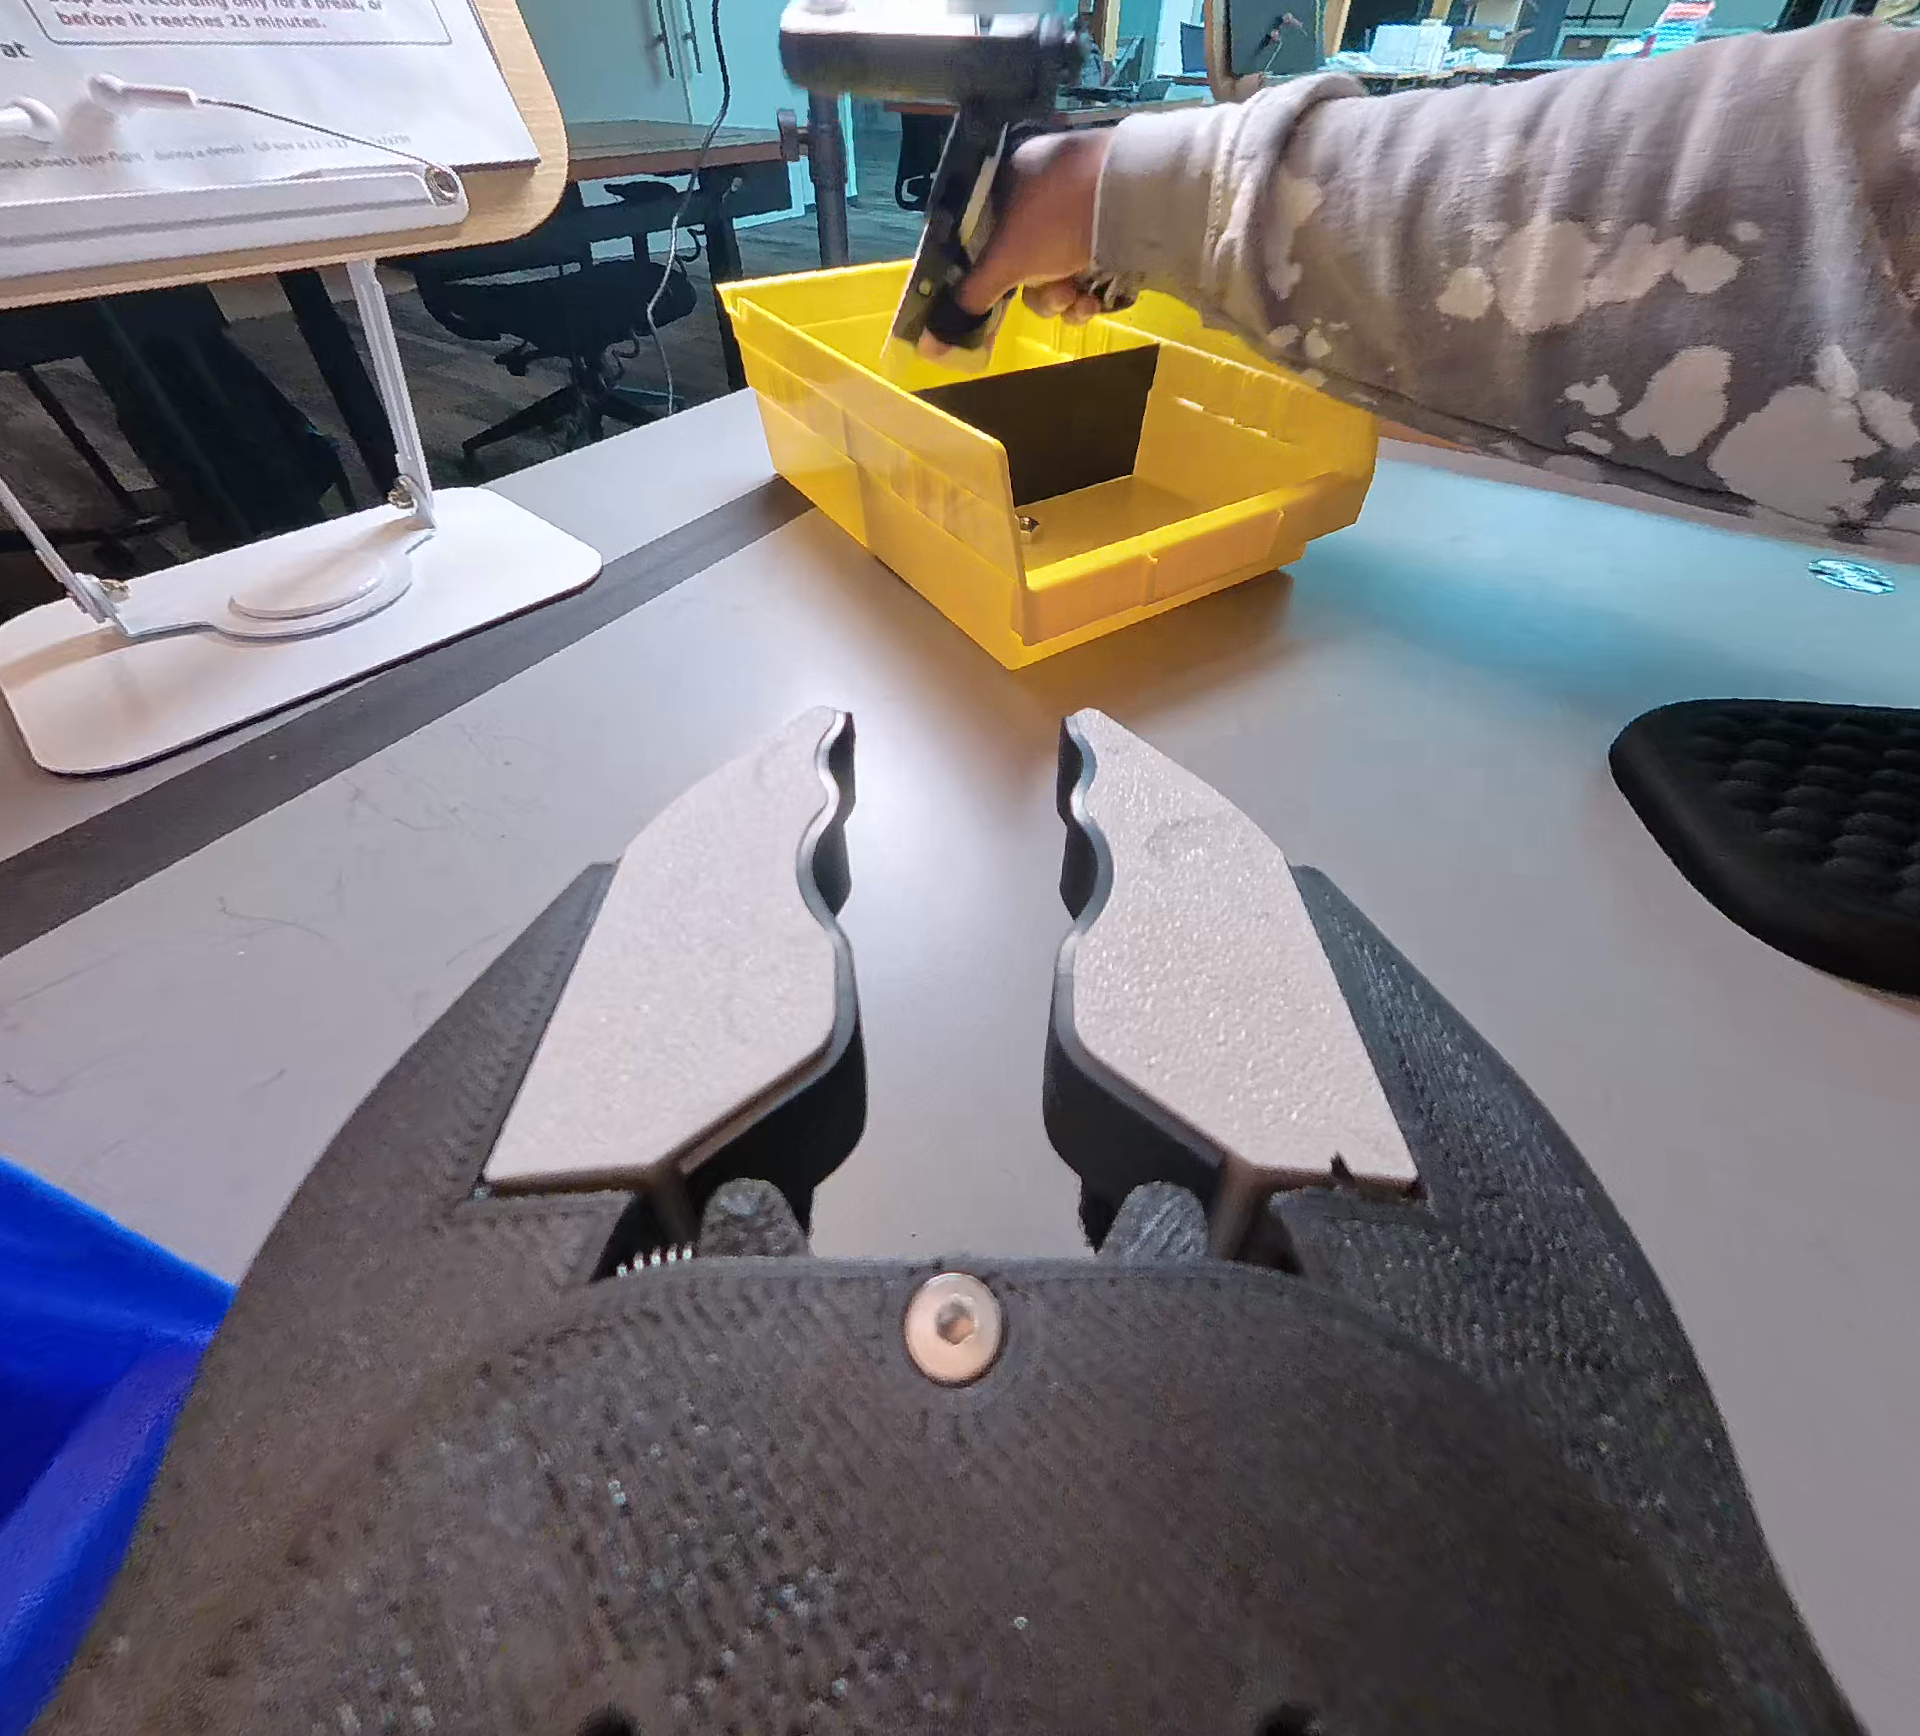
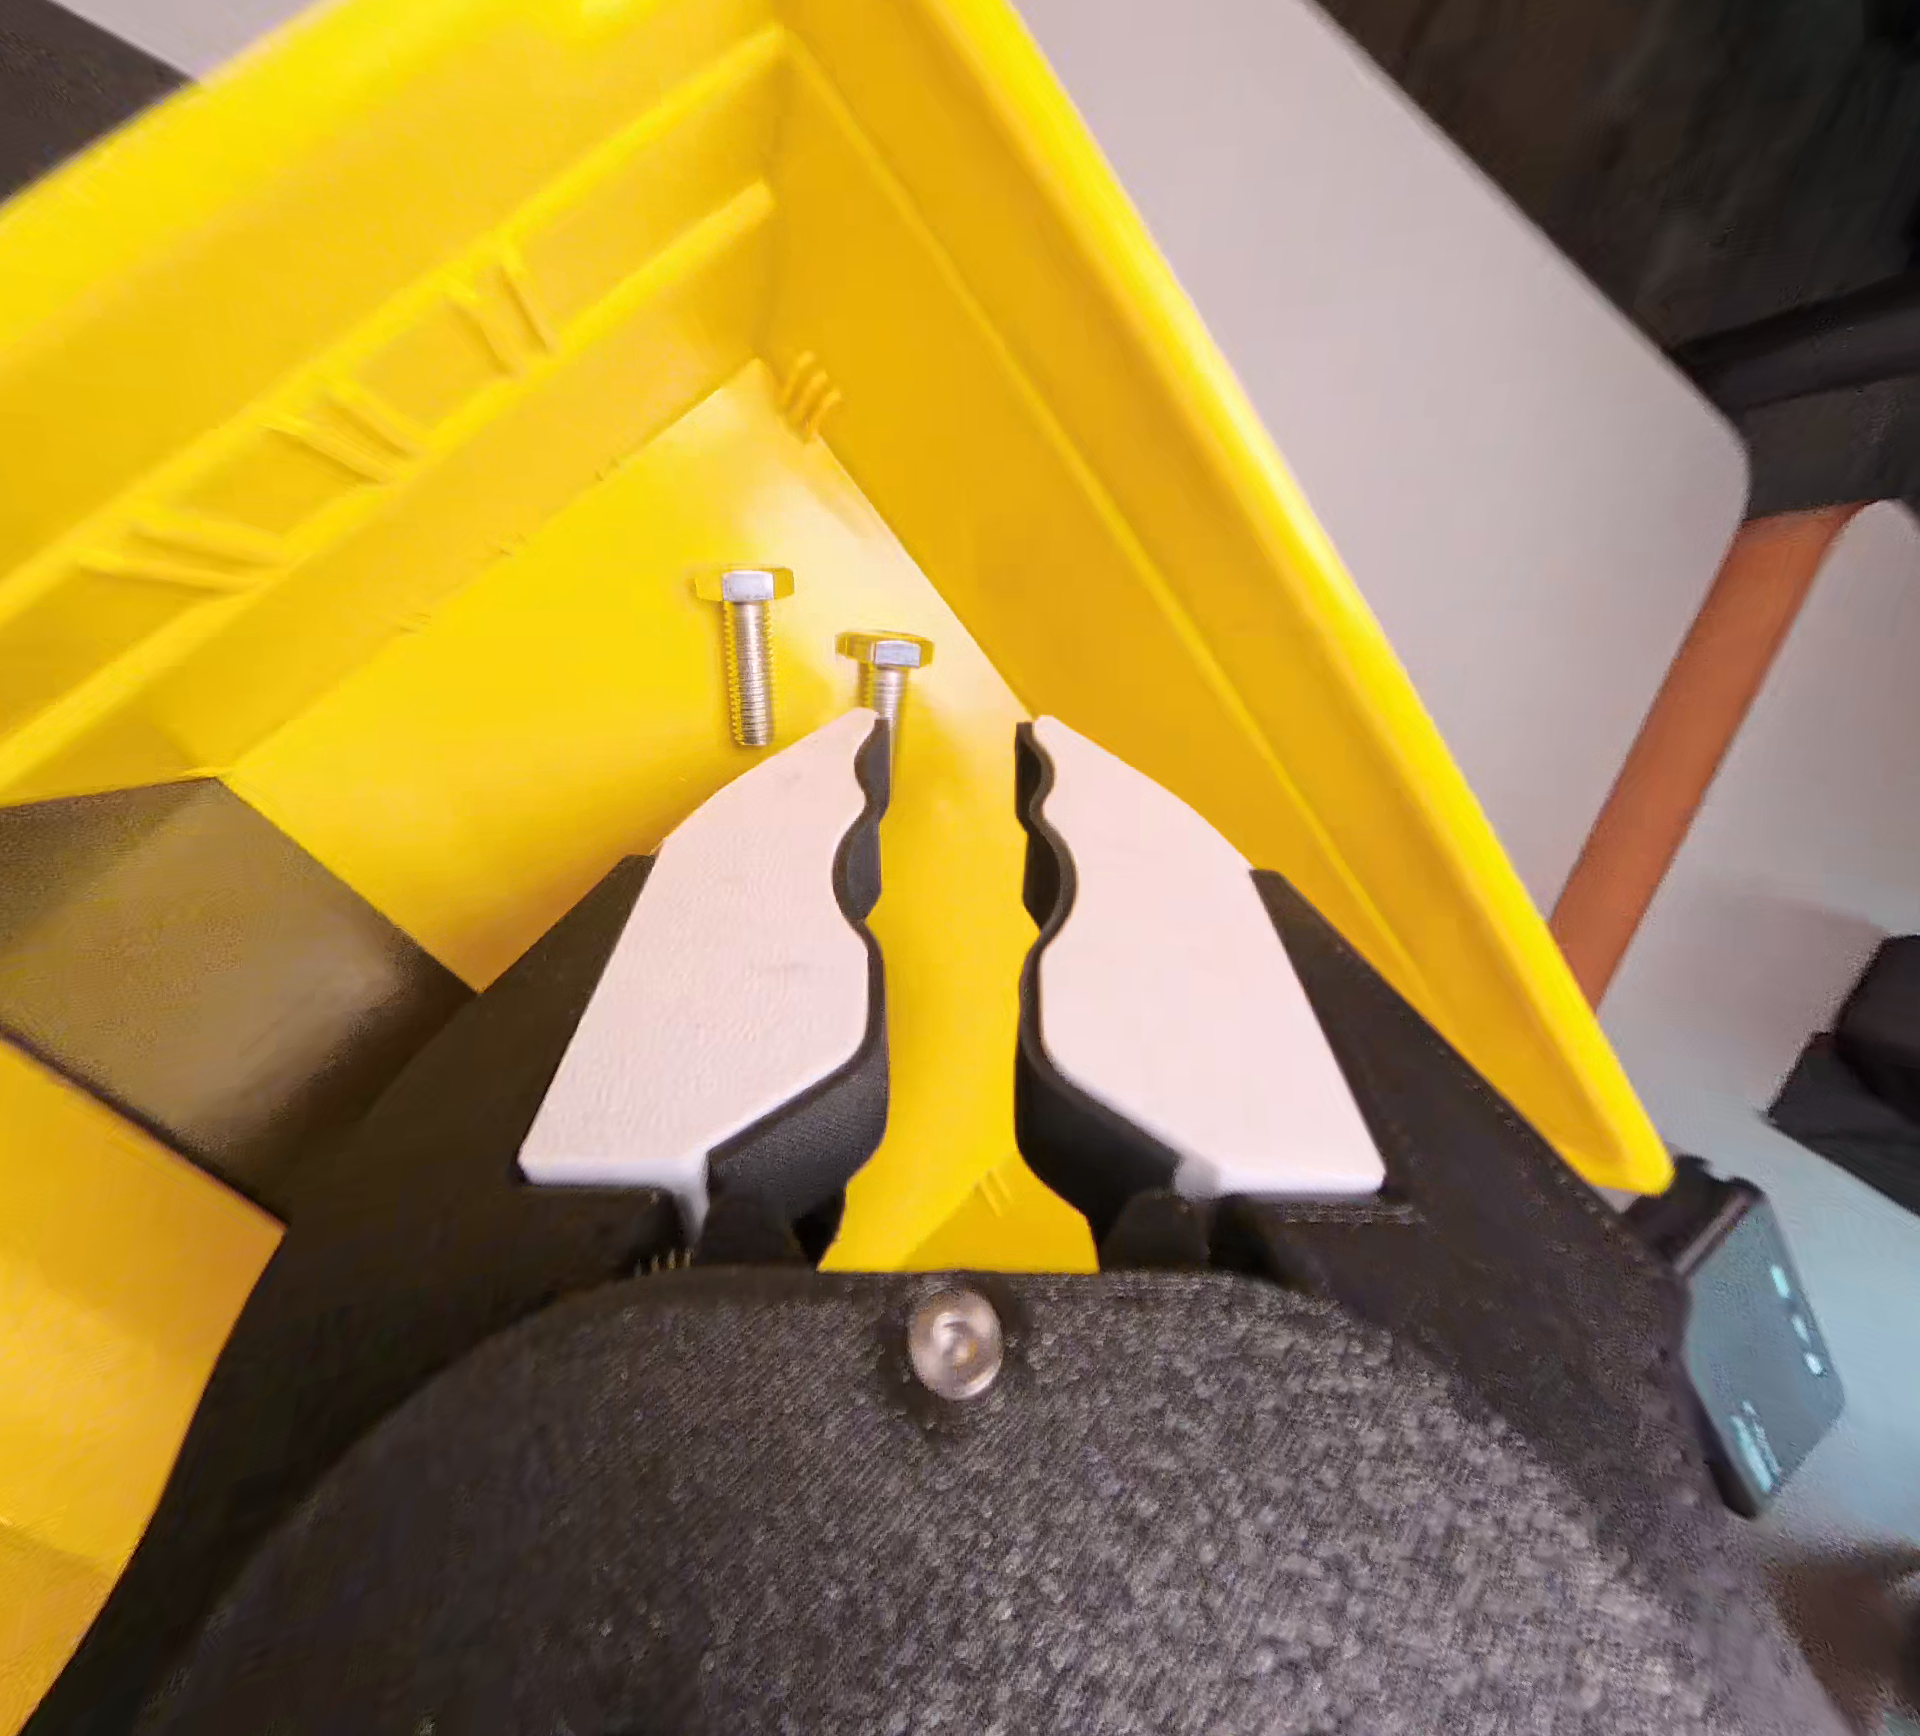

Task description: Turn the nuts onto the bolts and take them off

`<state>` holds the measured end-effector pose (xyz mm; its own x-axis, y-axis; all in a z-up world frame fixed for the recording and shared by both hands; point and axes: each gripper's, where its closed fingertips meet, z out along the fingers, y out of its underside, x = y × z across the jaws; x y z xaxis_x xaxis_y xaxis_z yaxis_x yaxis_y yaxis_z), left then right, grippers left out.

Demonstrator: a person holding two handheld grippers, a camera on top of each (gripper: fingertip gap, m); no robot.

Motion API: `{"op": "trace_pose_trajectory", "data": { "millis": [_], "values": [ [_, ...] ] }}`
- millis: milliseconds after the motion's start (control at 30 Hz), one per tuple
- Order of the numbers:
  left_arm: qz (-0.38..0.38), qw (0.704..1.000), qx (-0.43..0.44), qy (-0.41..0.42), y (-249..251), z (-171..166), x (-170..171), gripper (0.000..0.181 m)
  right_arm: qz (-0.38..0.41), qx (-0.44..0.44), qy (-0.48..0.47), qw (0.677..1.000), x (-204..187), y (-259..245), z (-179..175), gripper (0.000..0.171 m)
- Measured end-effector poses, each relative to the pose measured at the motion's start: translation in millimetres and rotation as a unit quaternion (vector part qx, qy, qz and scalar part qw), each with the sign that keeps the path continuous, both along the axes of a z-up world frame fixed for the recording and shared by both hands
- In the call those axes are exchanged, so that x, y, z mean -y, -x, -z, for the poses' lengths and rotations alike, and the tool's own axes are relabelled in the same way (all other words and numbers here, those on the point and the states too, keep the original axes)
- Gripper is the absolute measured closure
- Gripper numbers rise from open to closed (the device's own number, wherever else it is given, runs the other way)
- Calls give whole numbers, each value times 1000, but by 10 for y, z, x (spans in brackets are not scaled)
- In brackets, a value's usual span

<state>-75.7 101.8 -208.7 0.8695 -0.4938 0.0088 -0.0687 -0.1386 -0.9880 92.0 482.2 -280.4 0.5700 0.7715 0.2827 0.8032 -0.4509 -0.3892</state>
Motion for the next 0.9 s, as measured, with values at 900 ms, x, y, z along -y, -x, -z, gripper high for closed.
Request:
{"op": "trace_pose_trajectory", "data": {
  "millis": [900],
  "values": [
    [-339,825,-120,435,3751,224,-428,147,-238,-502,-109,825,3686,654,-1087,155]
  ]
}}
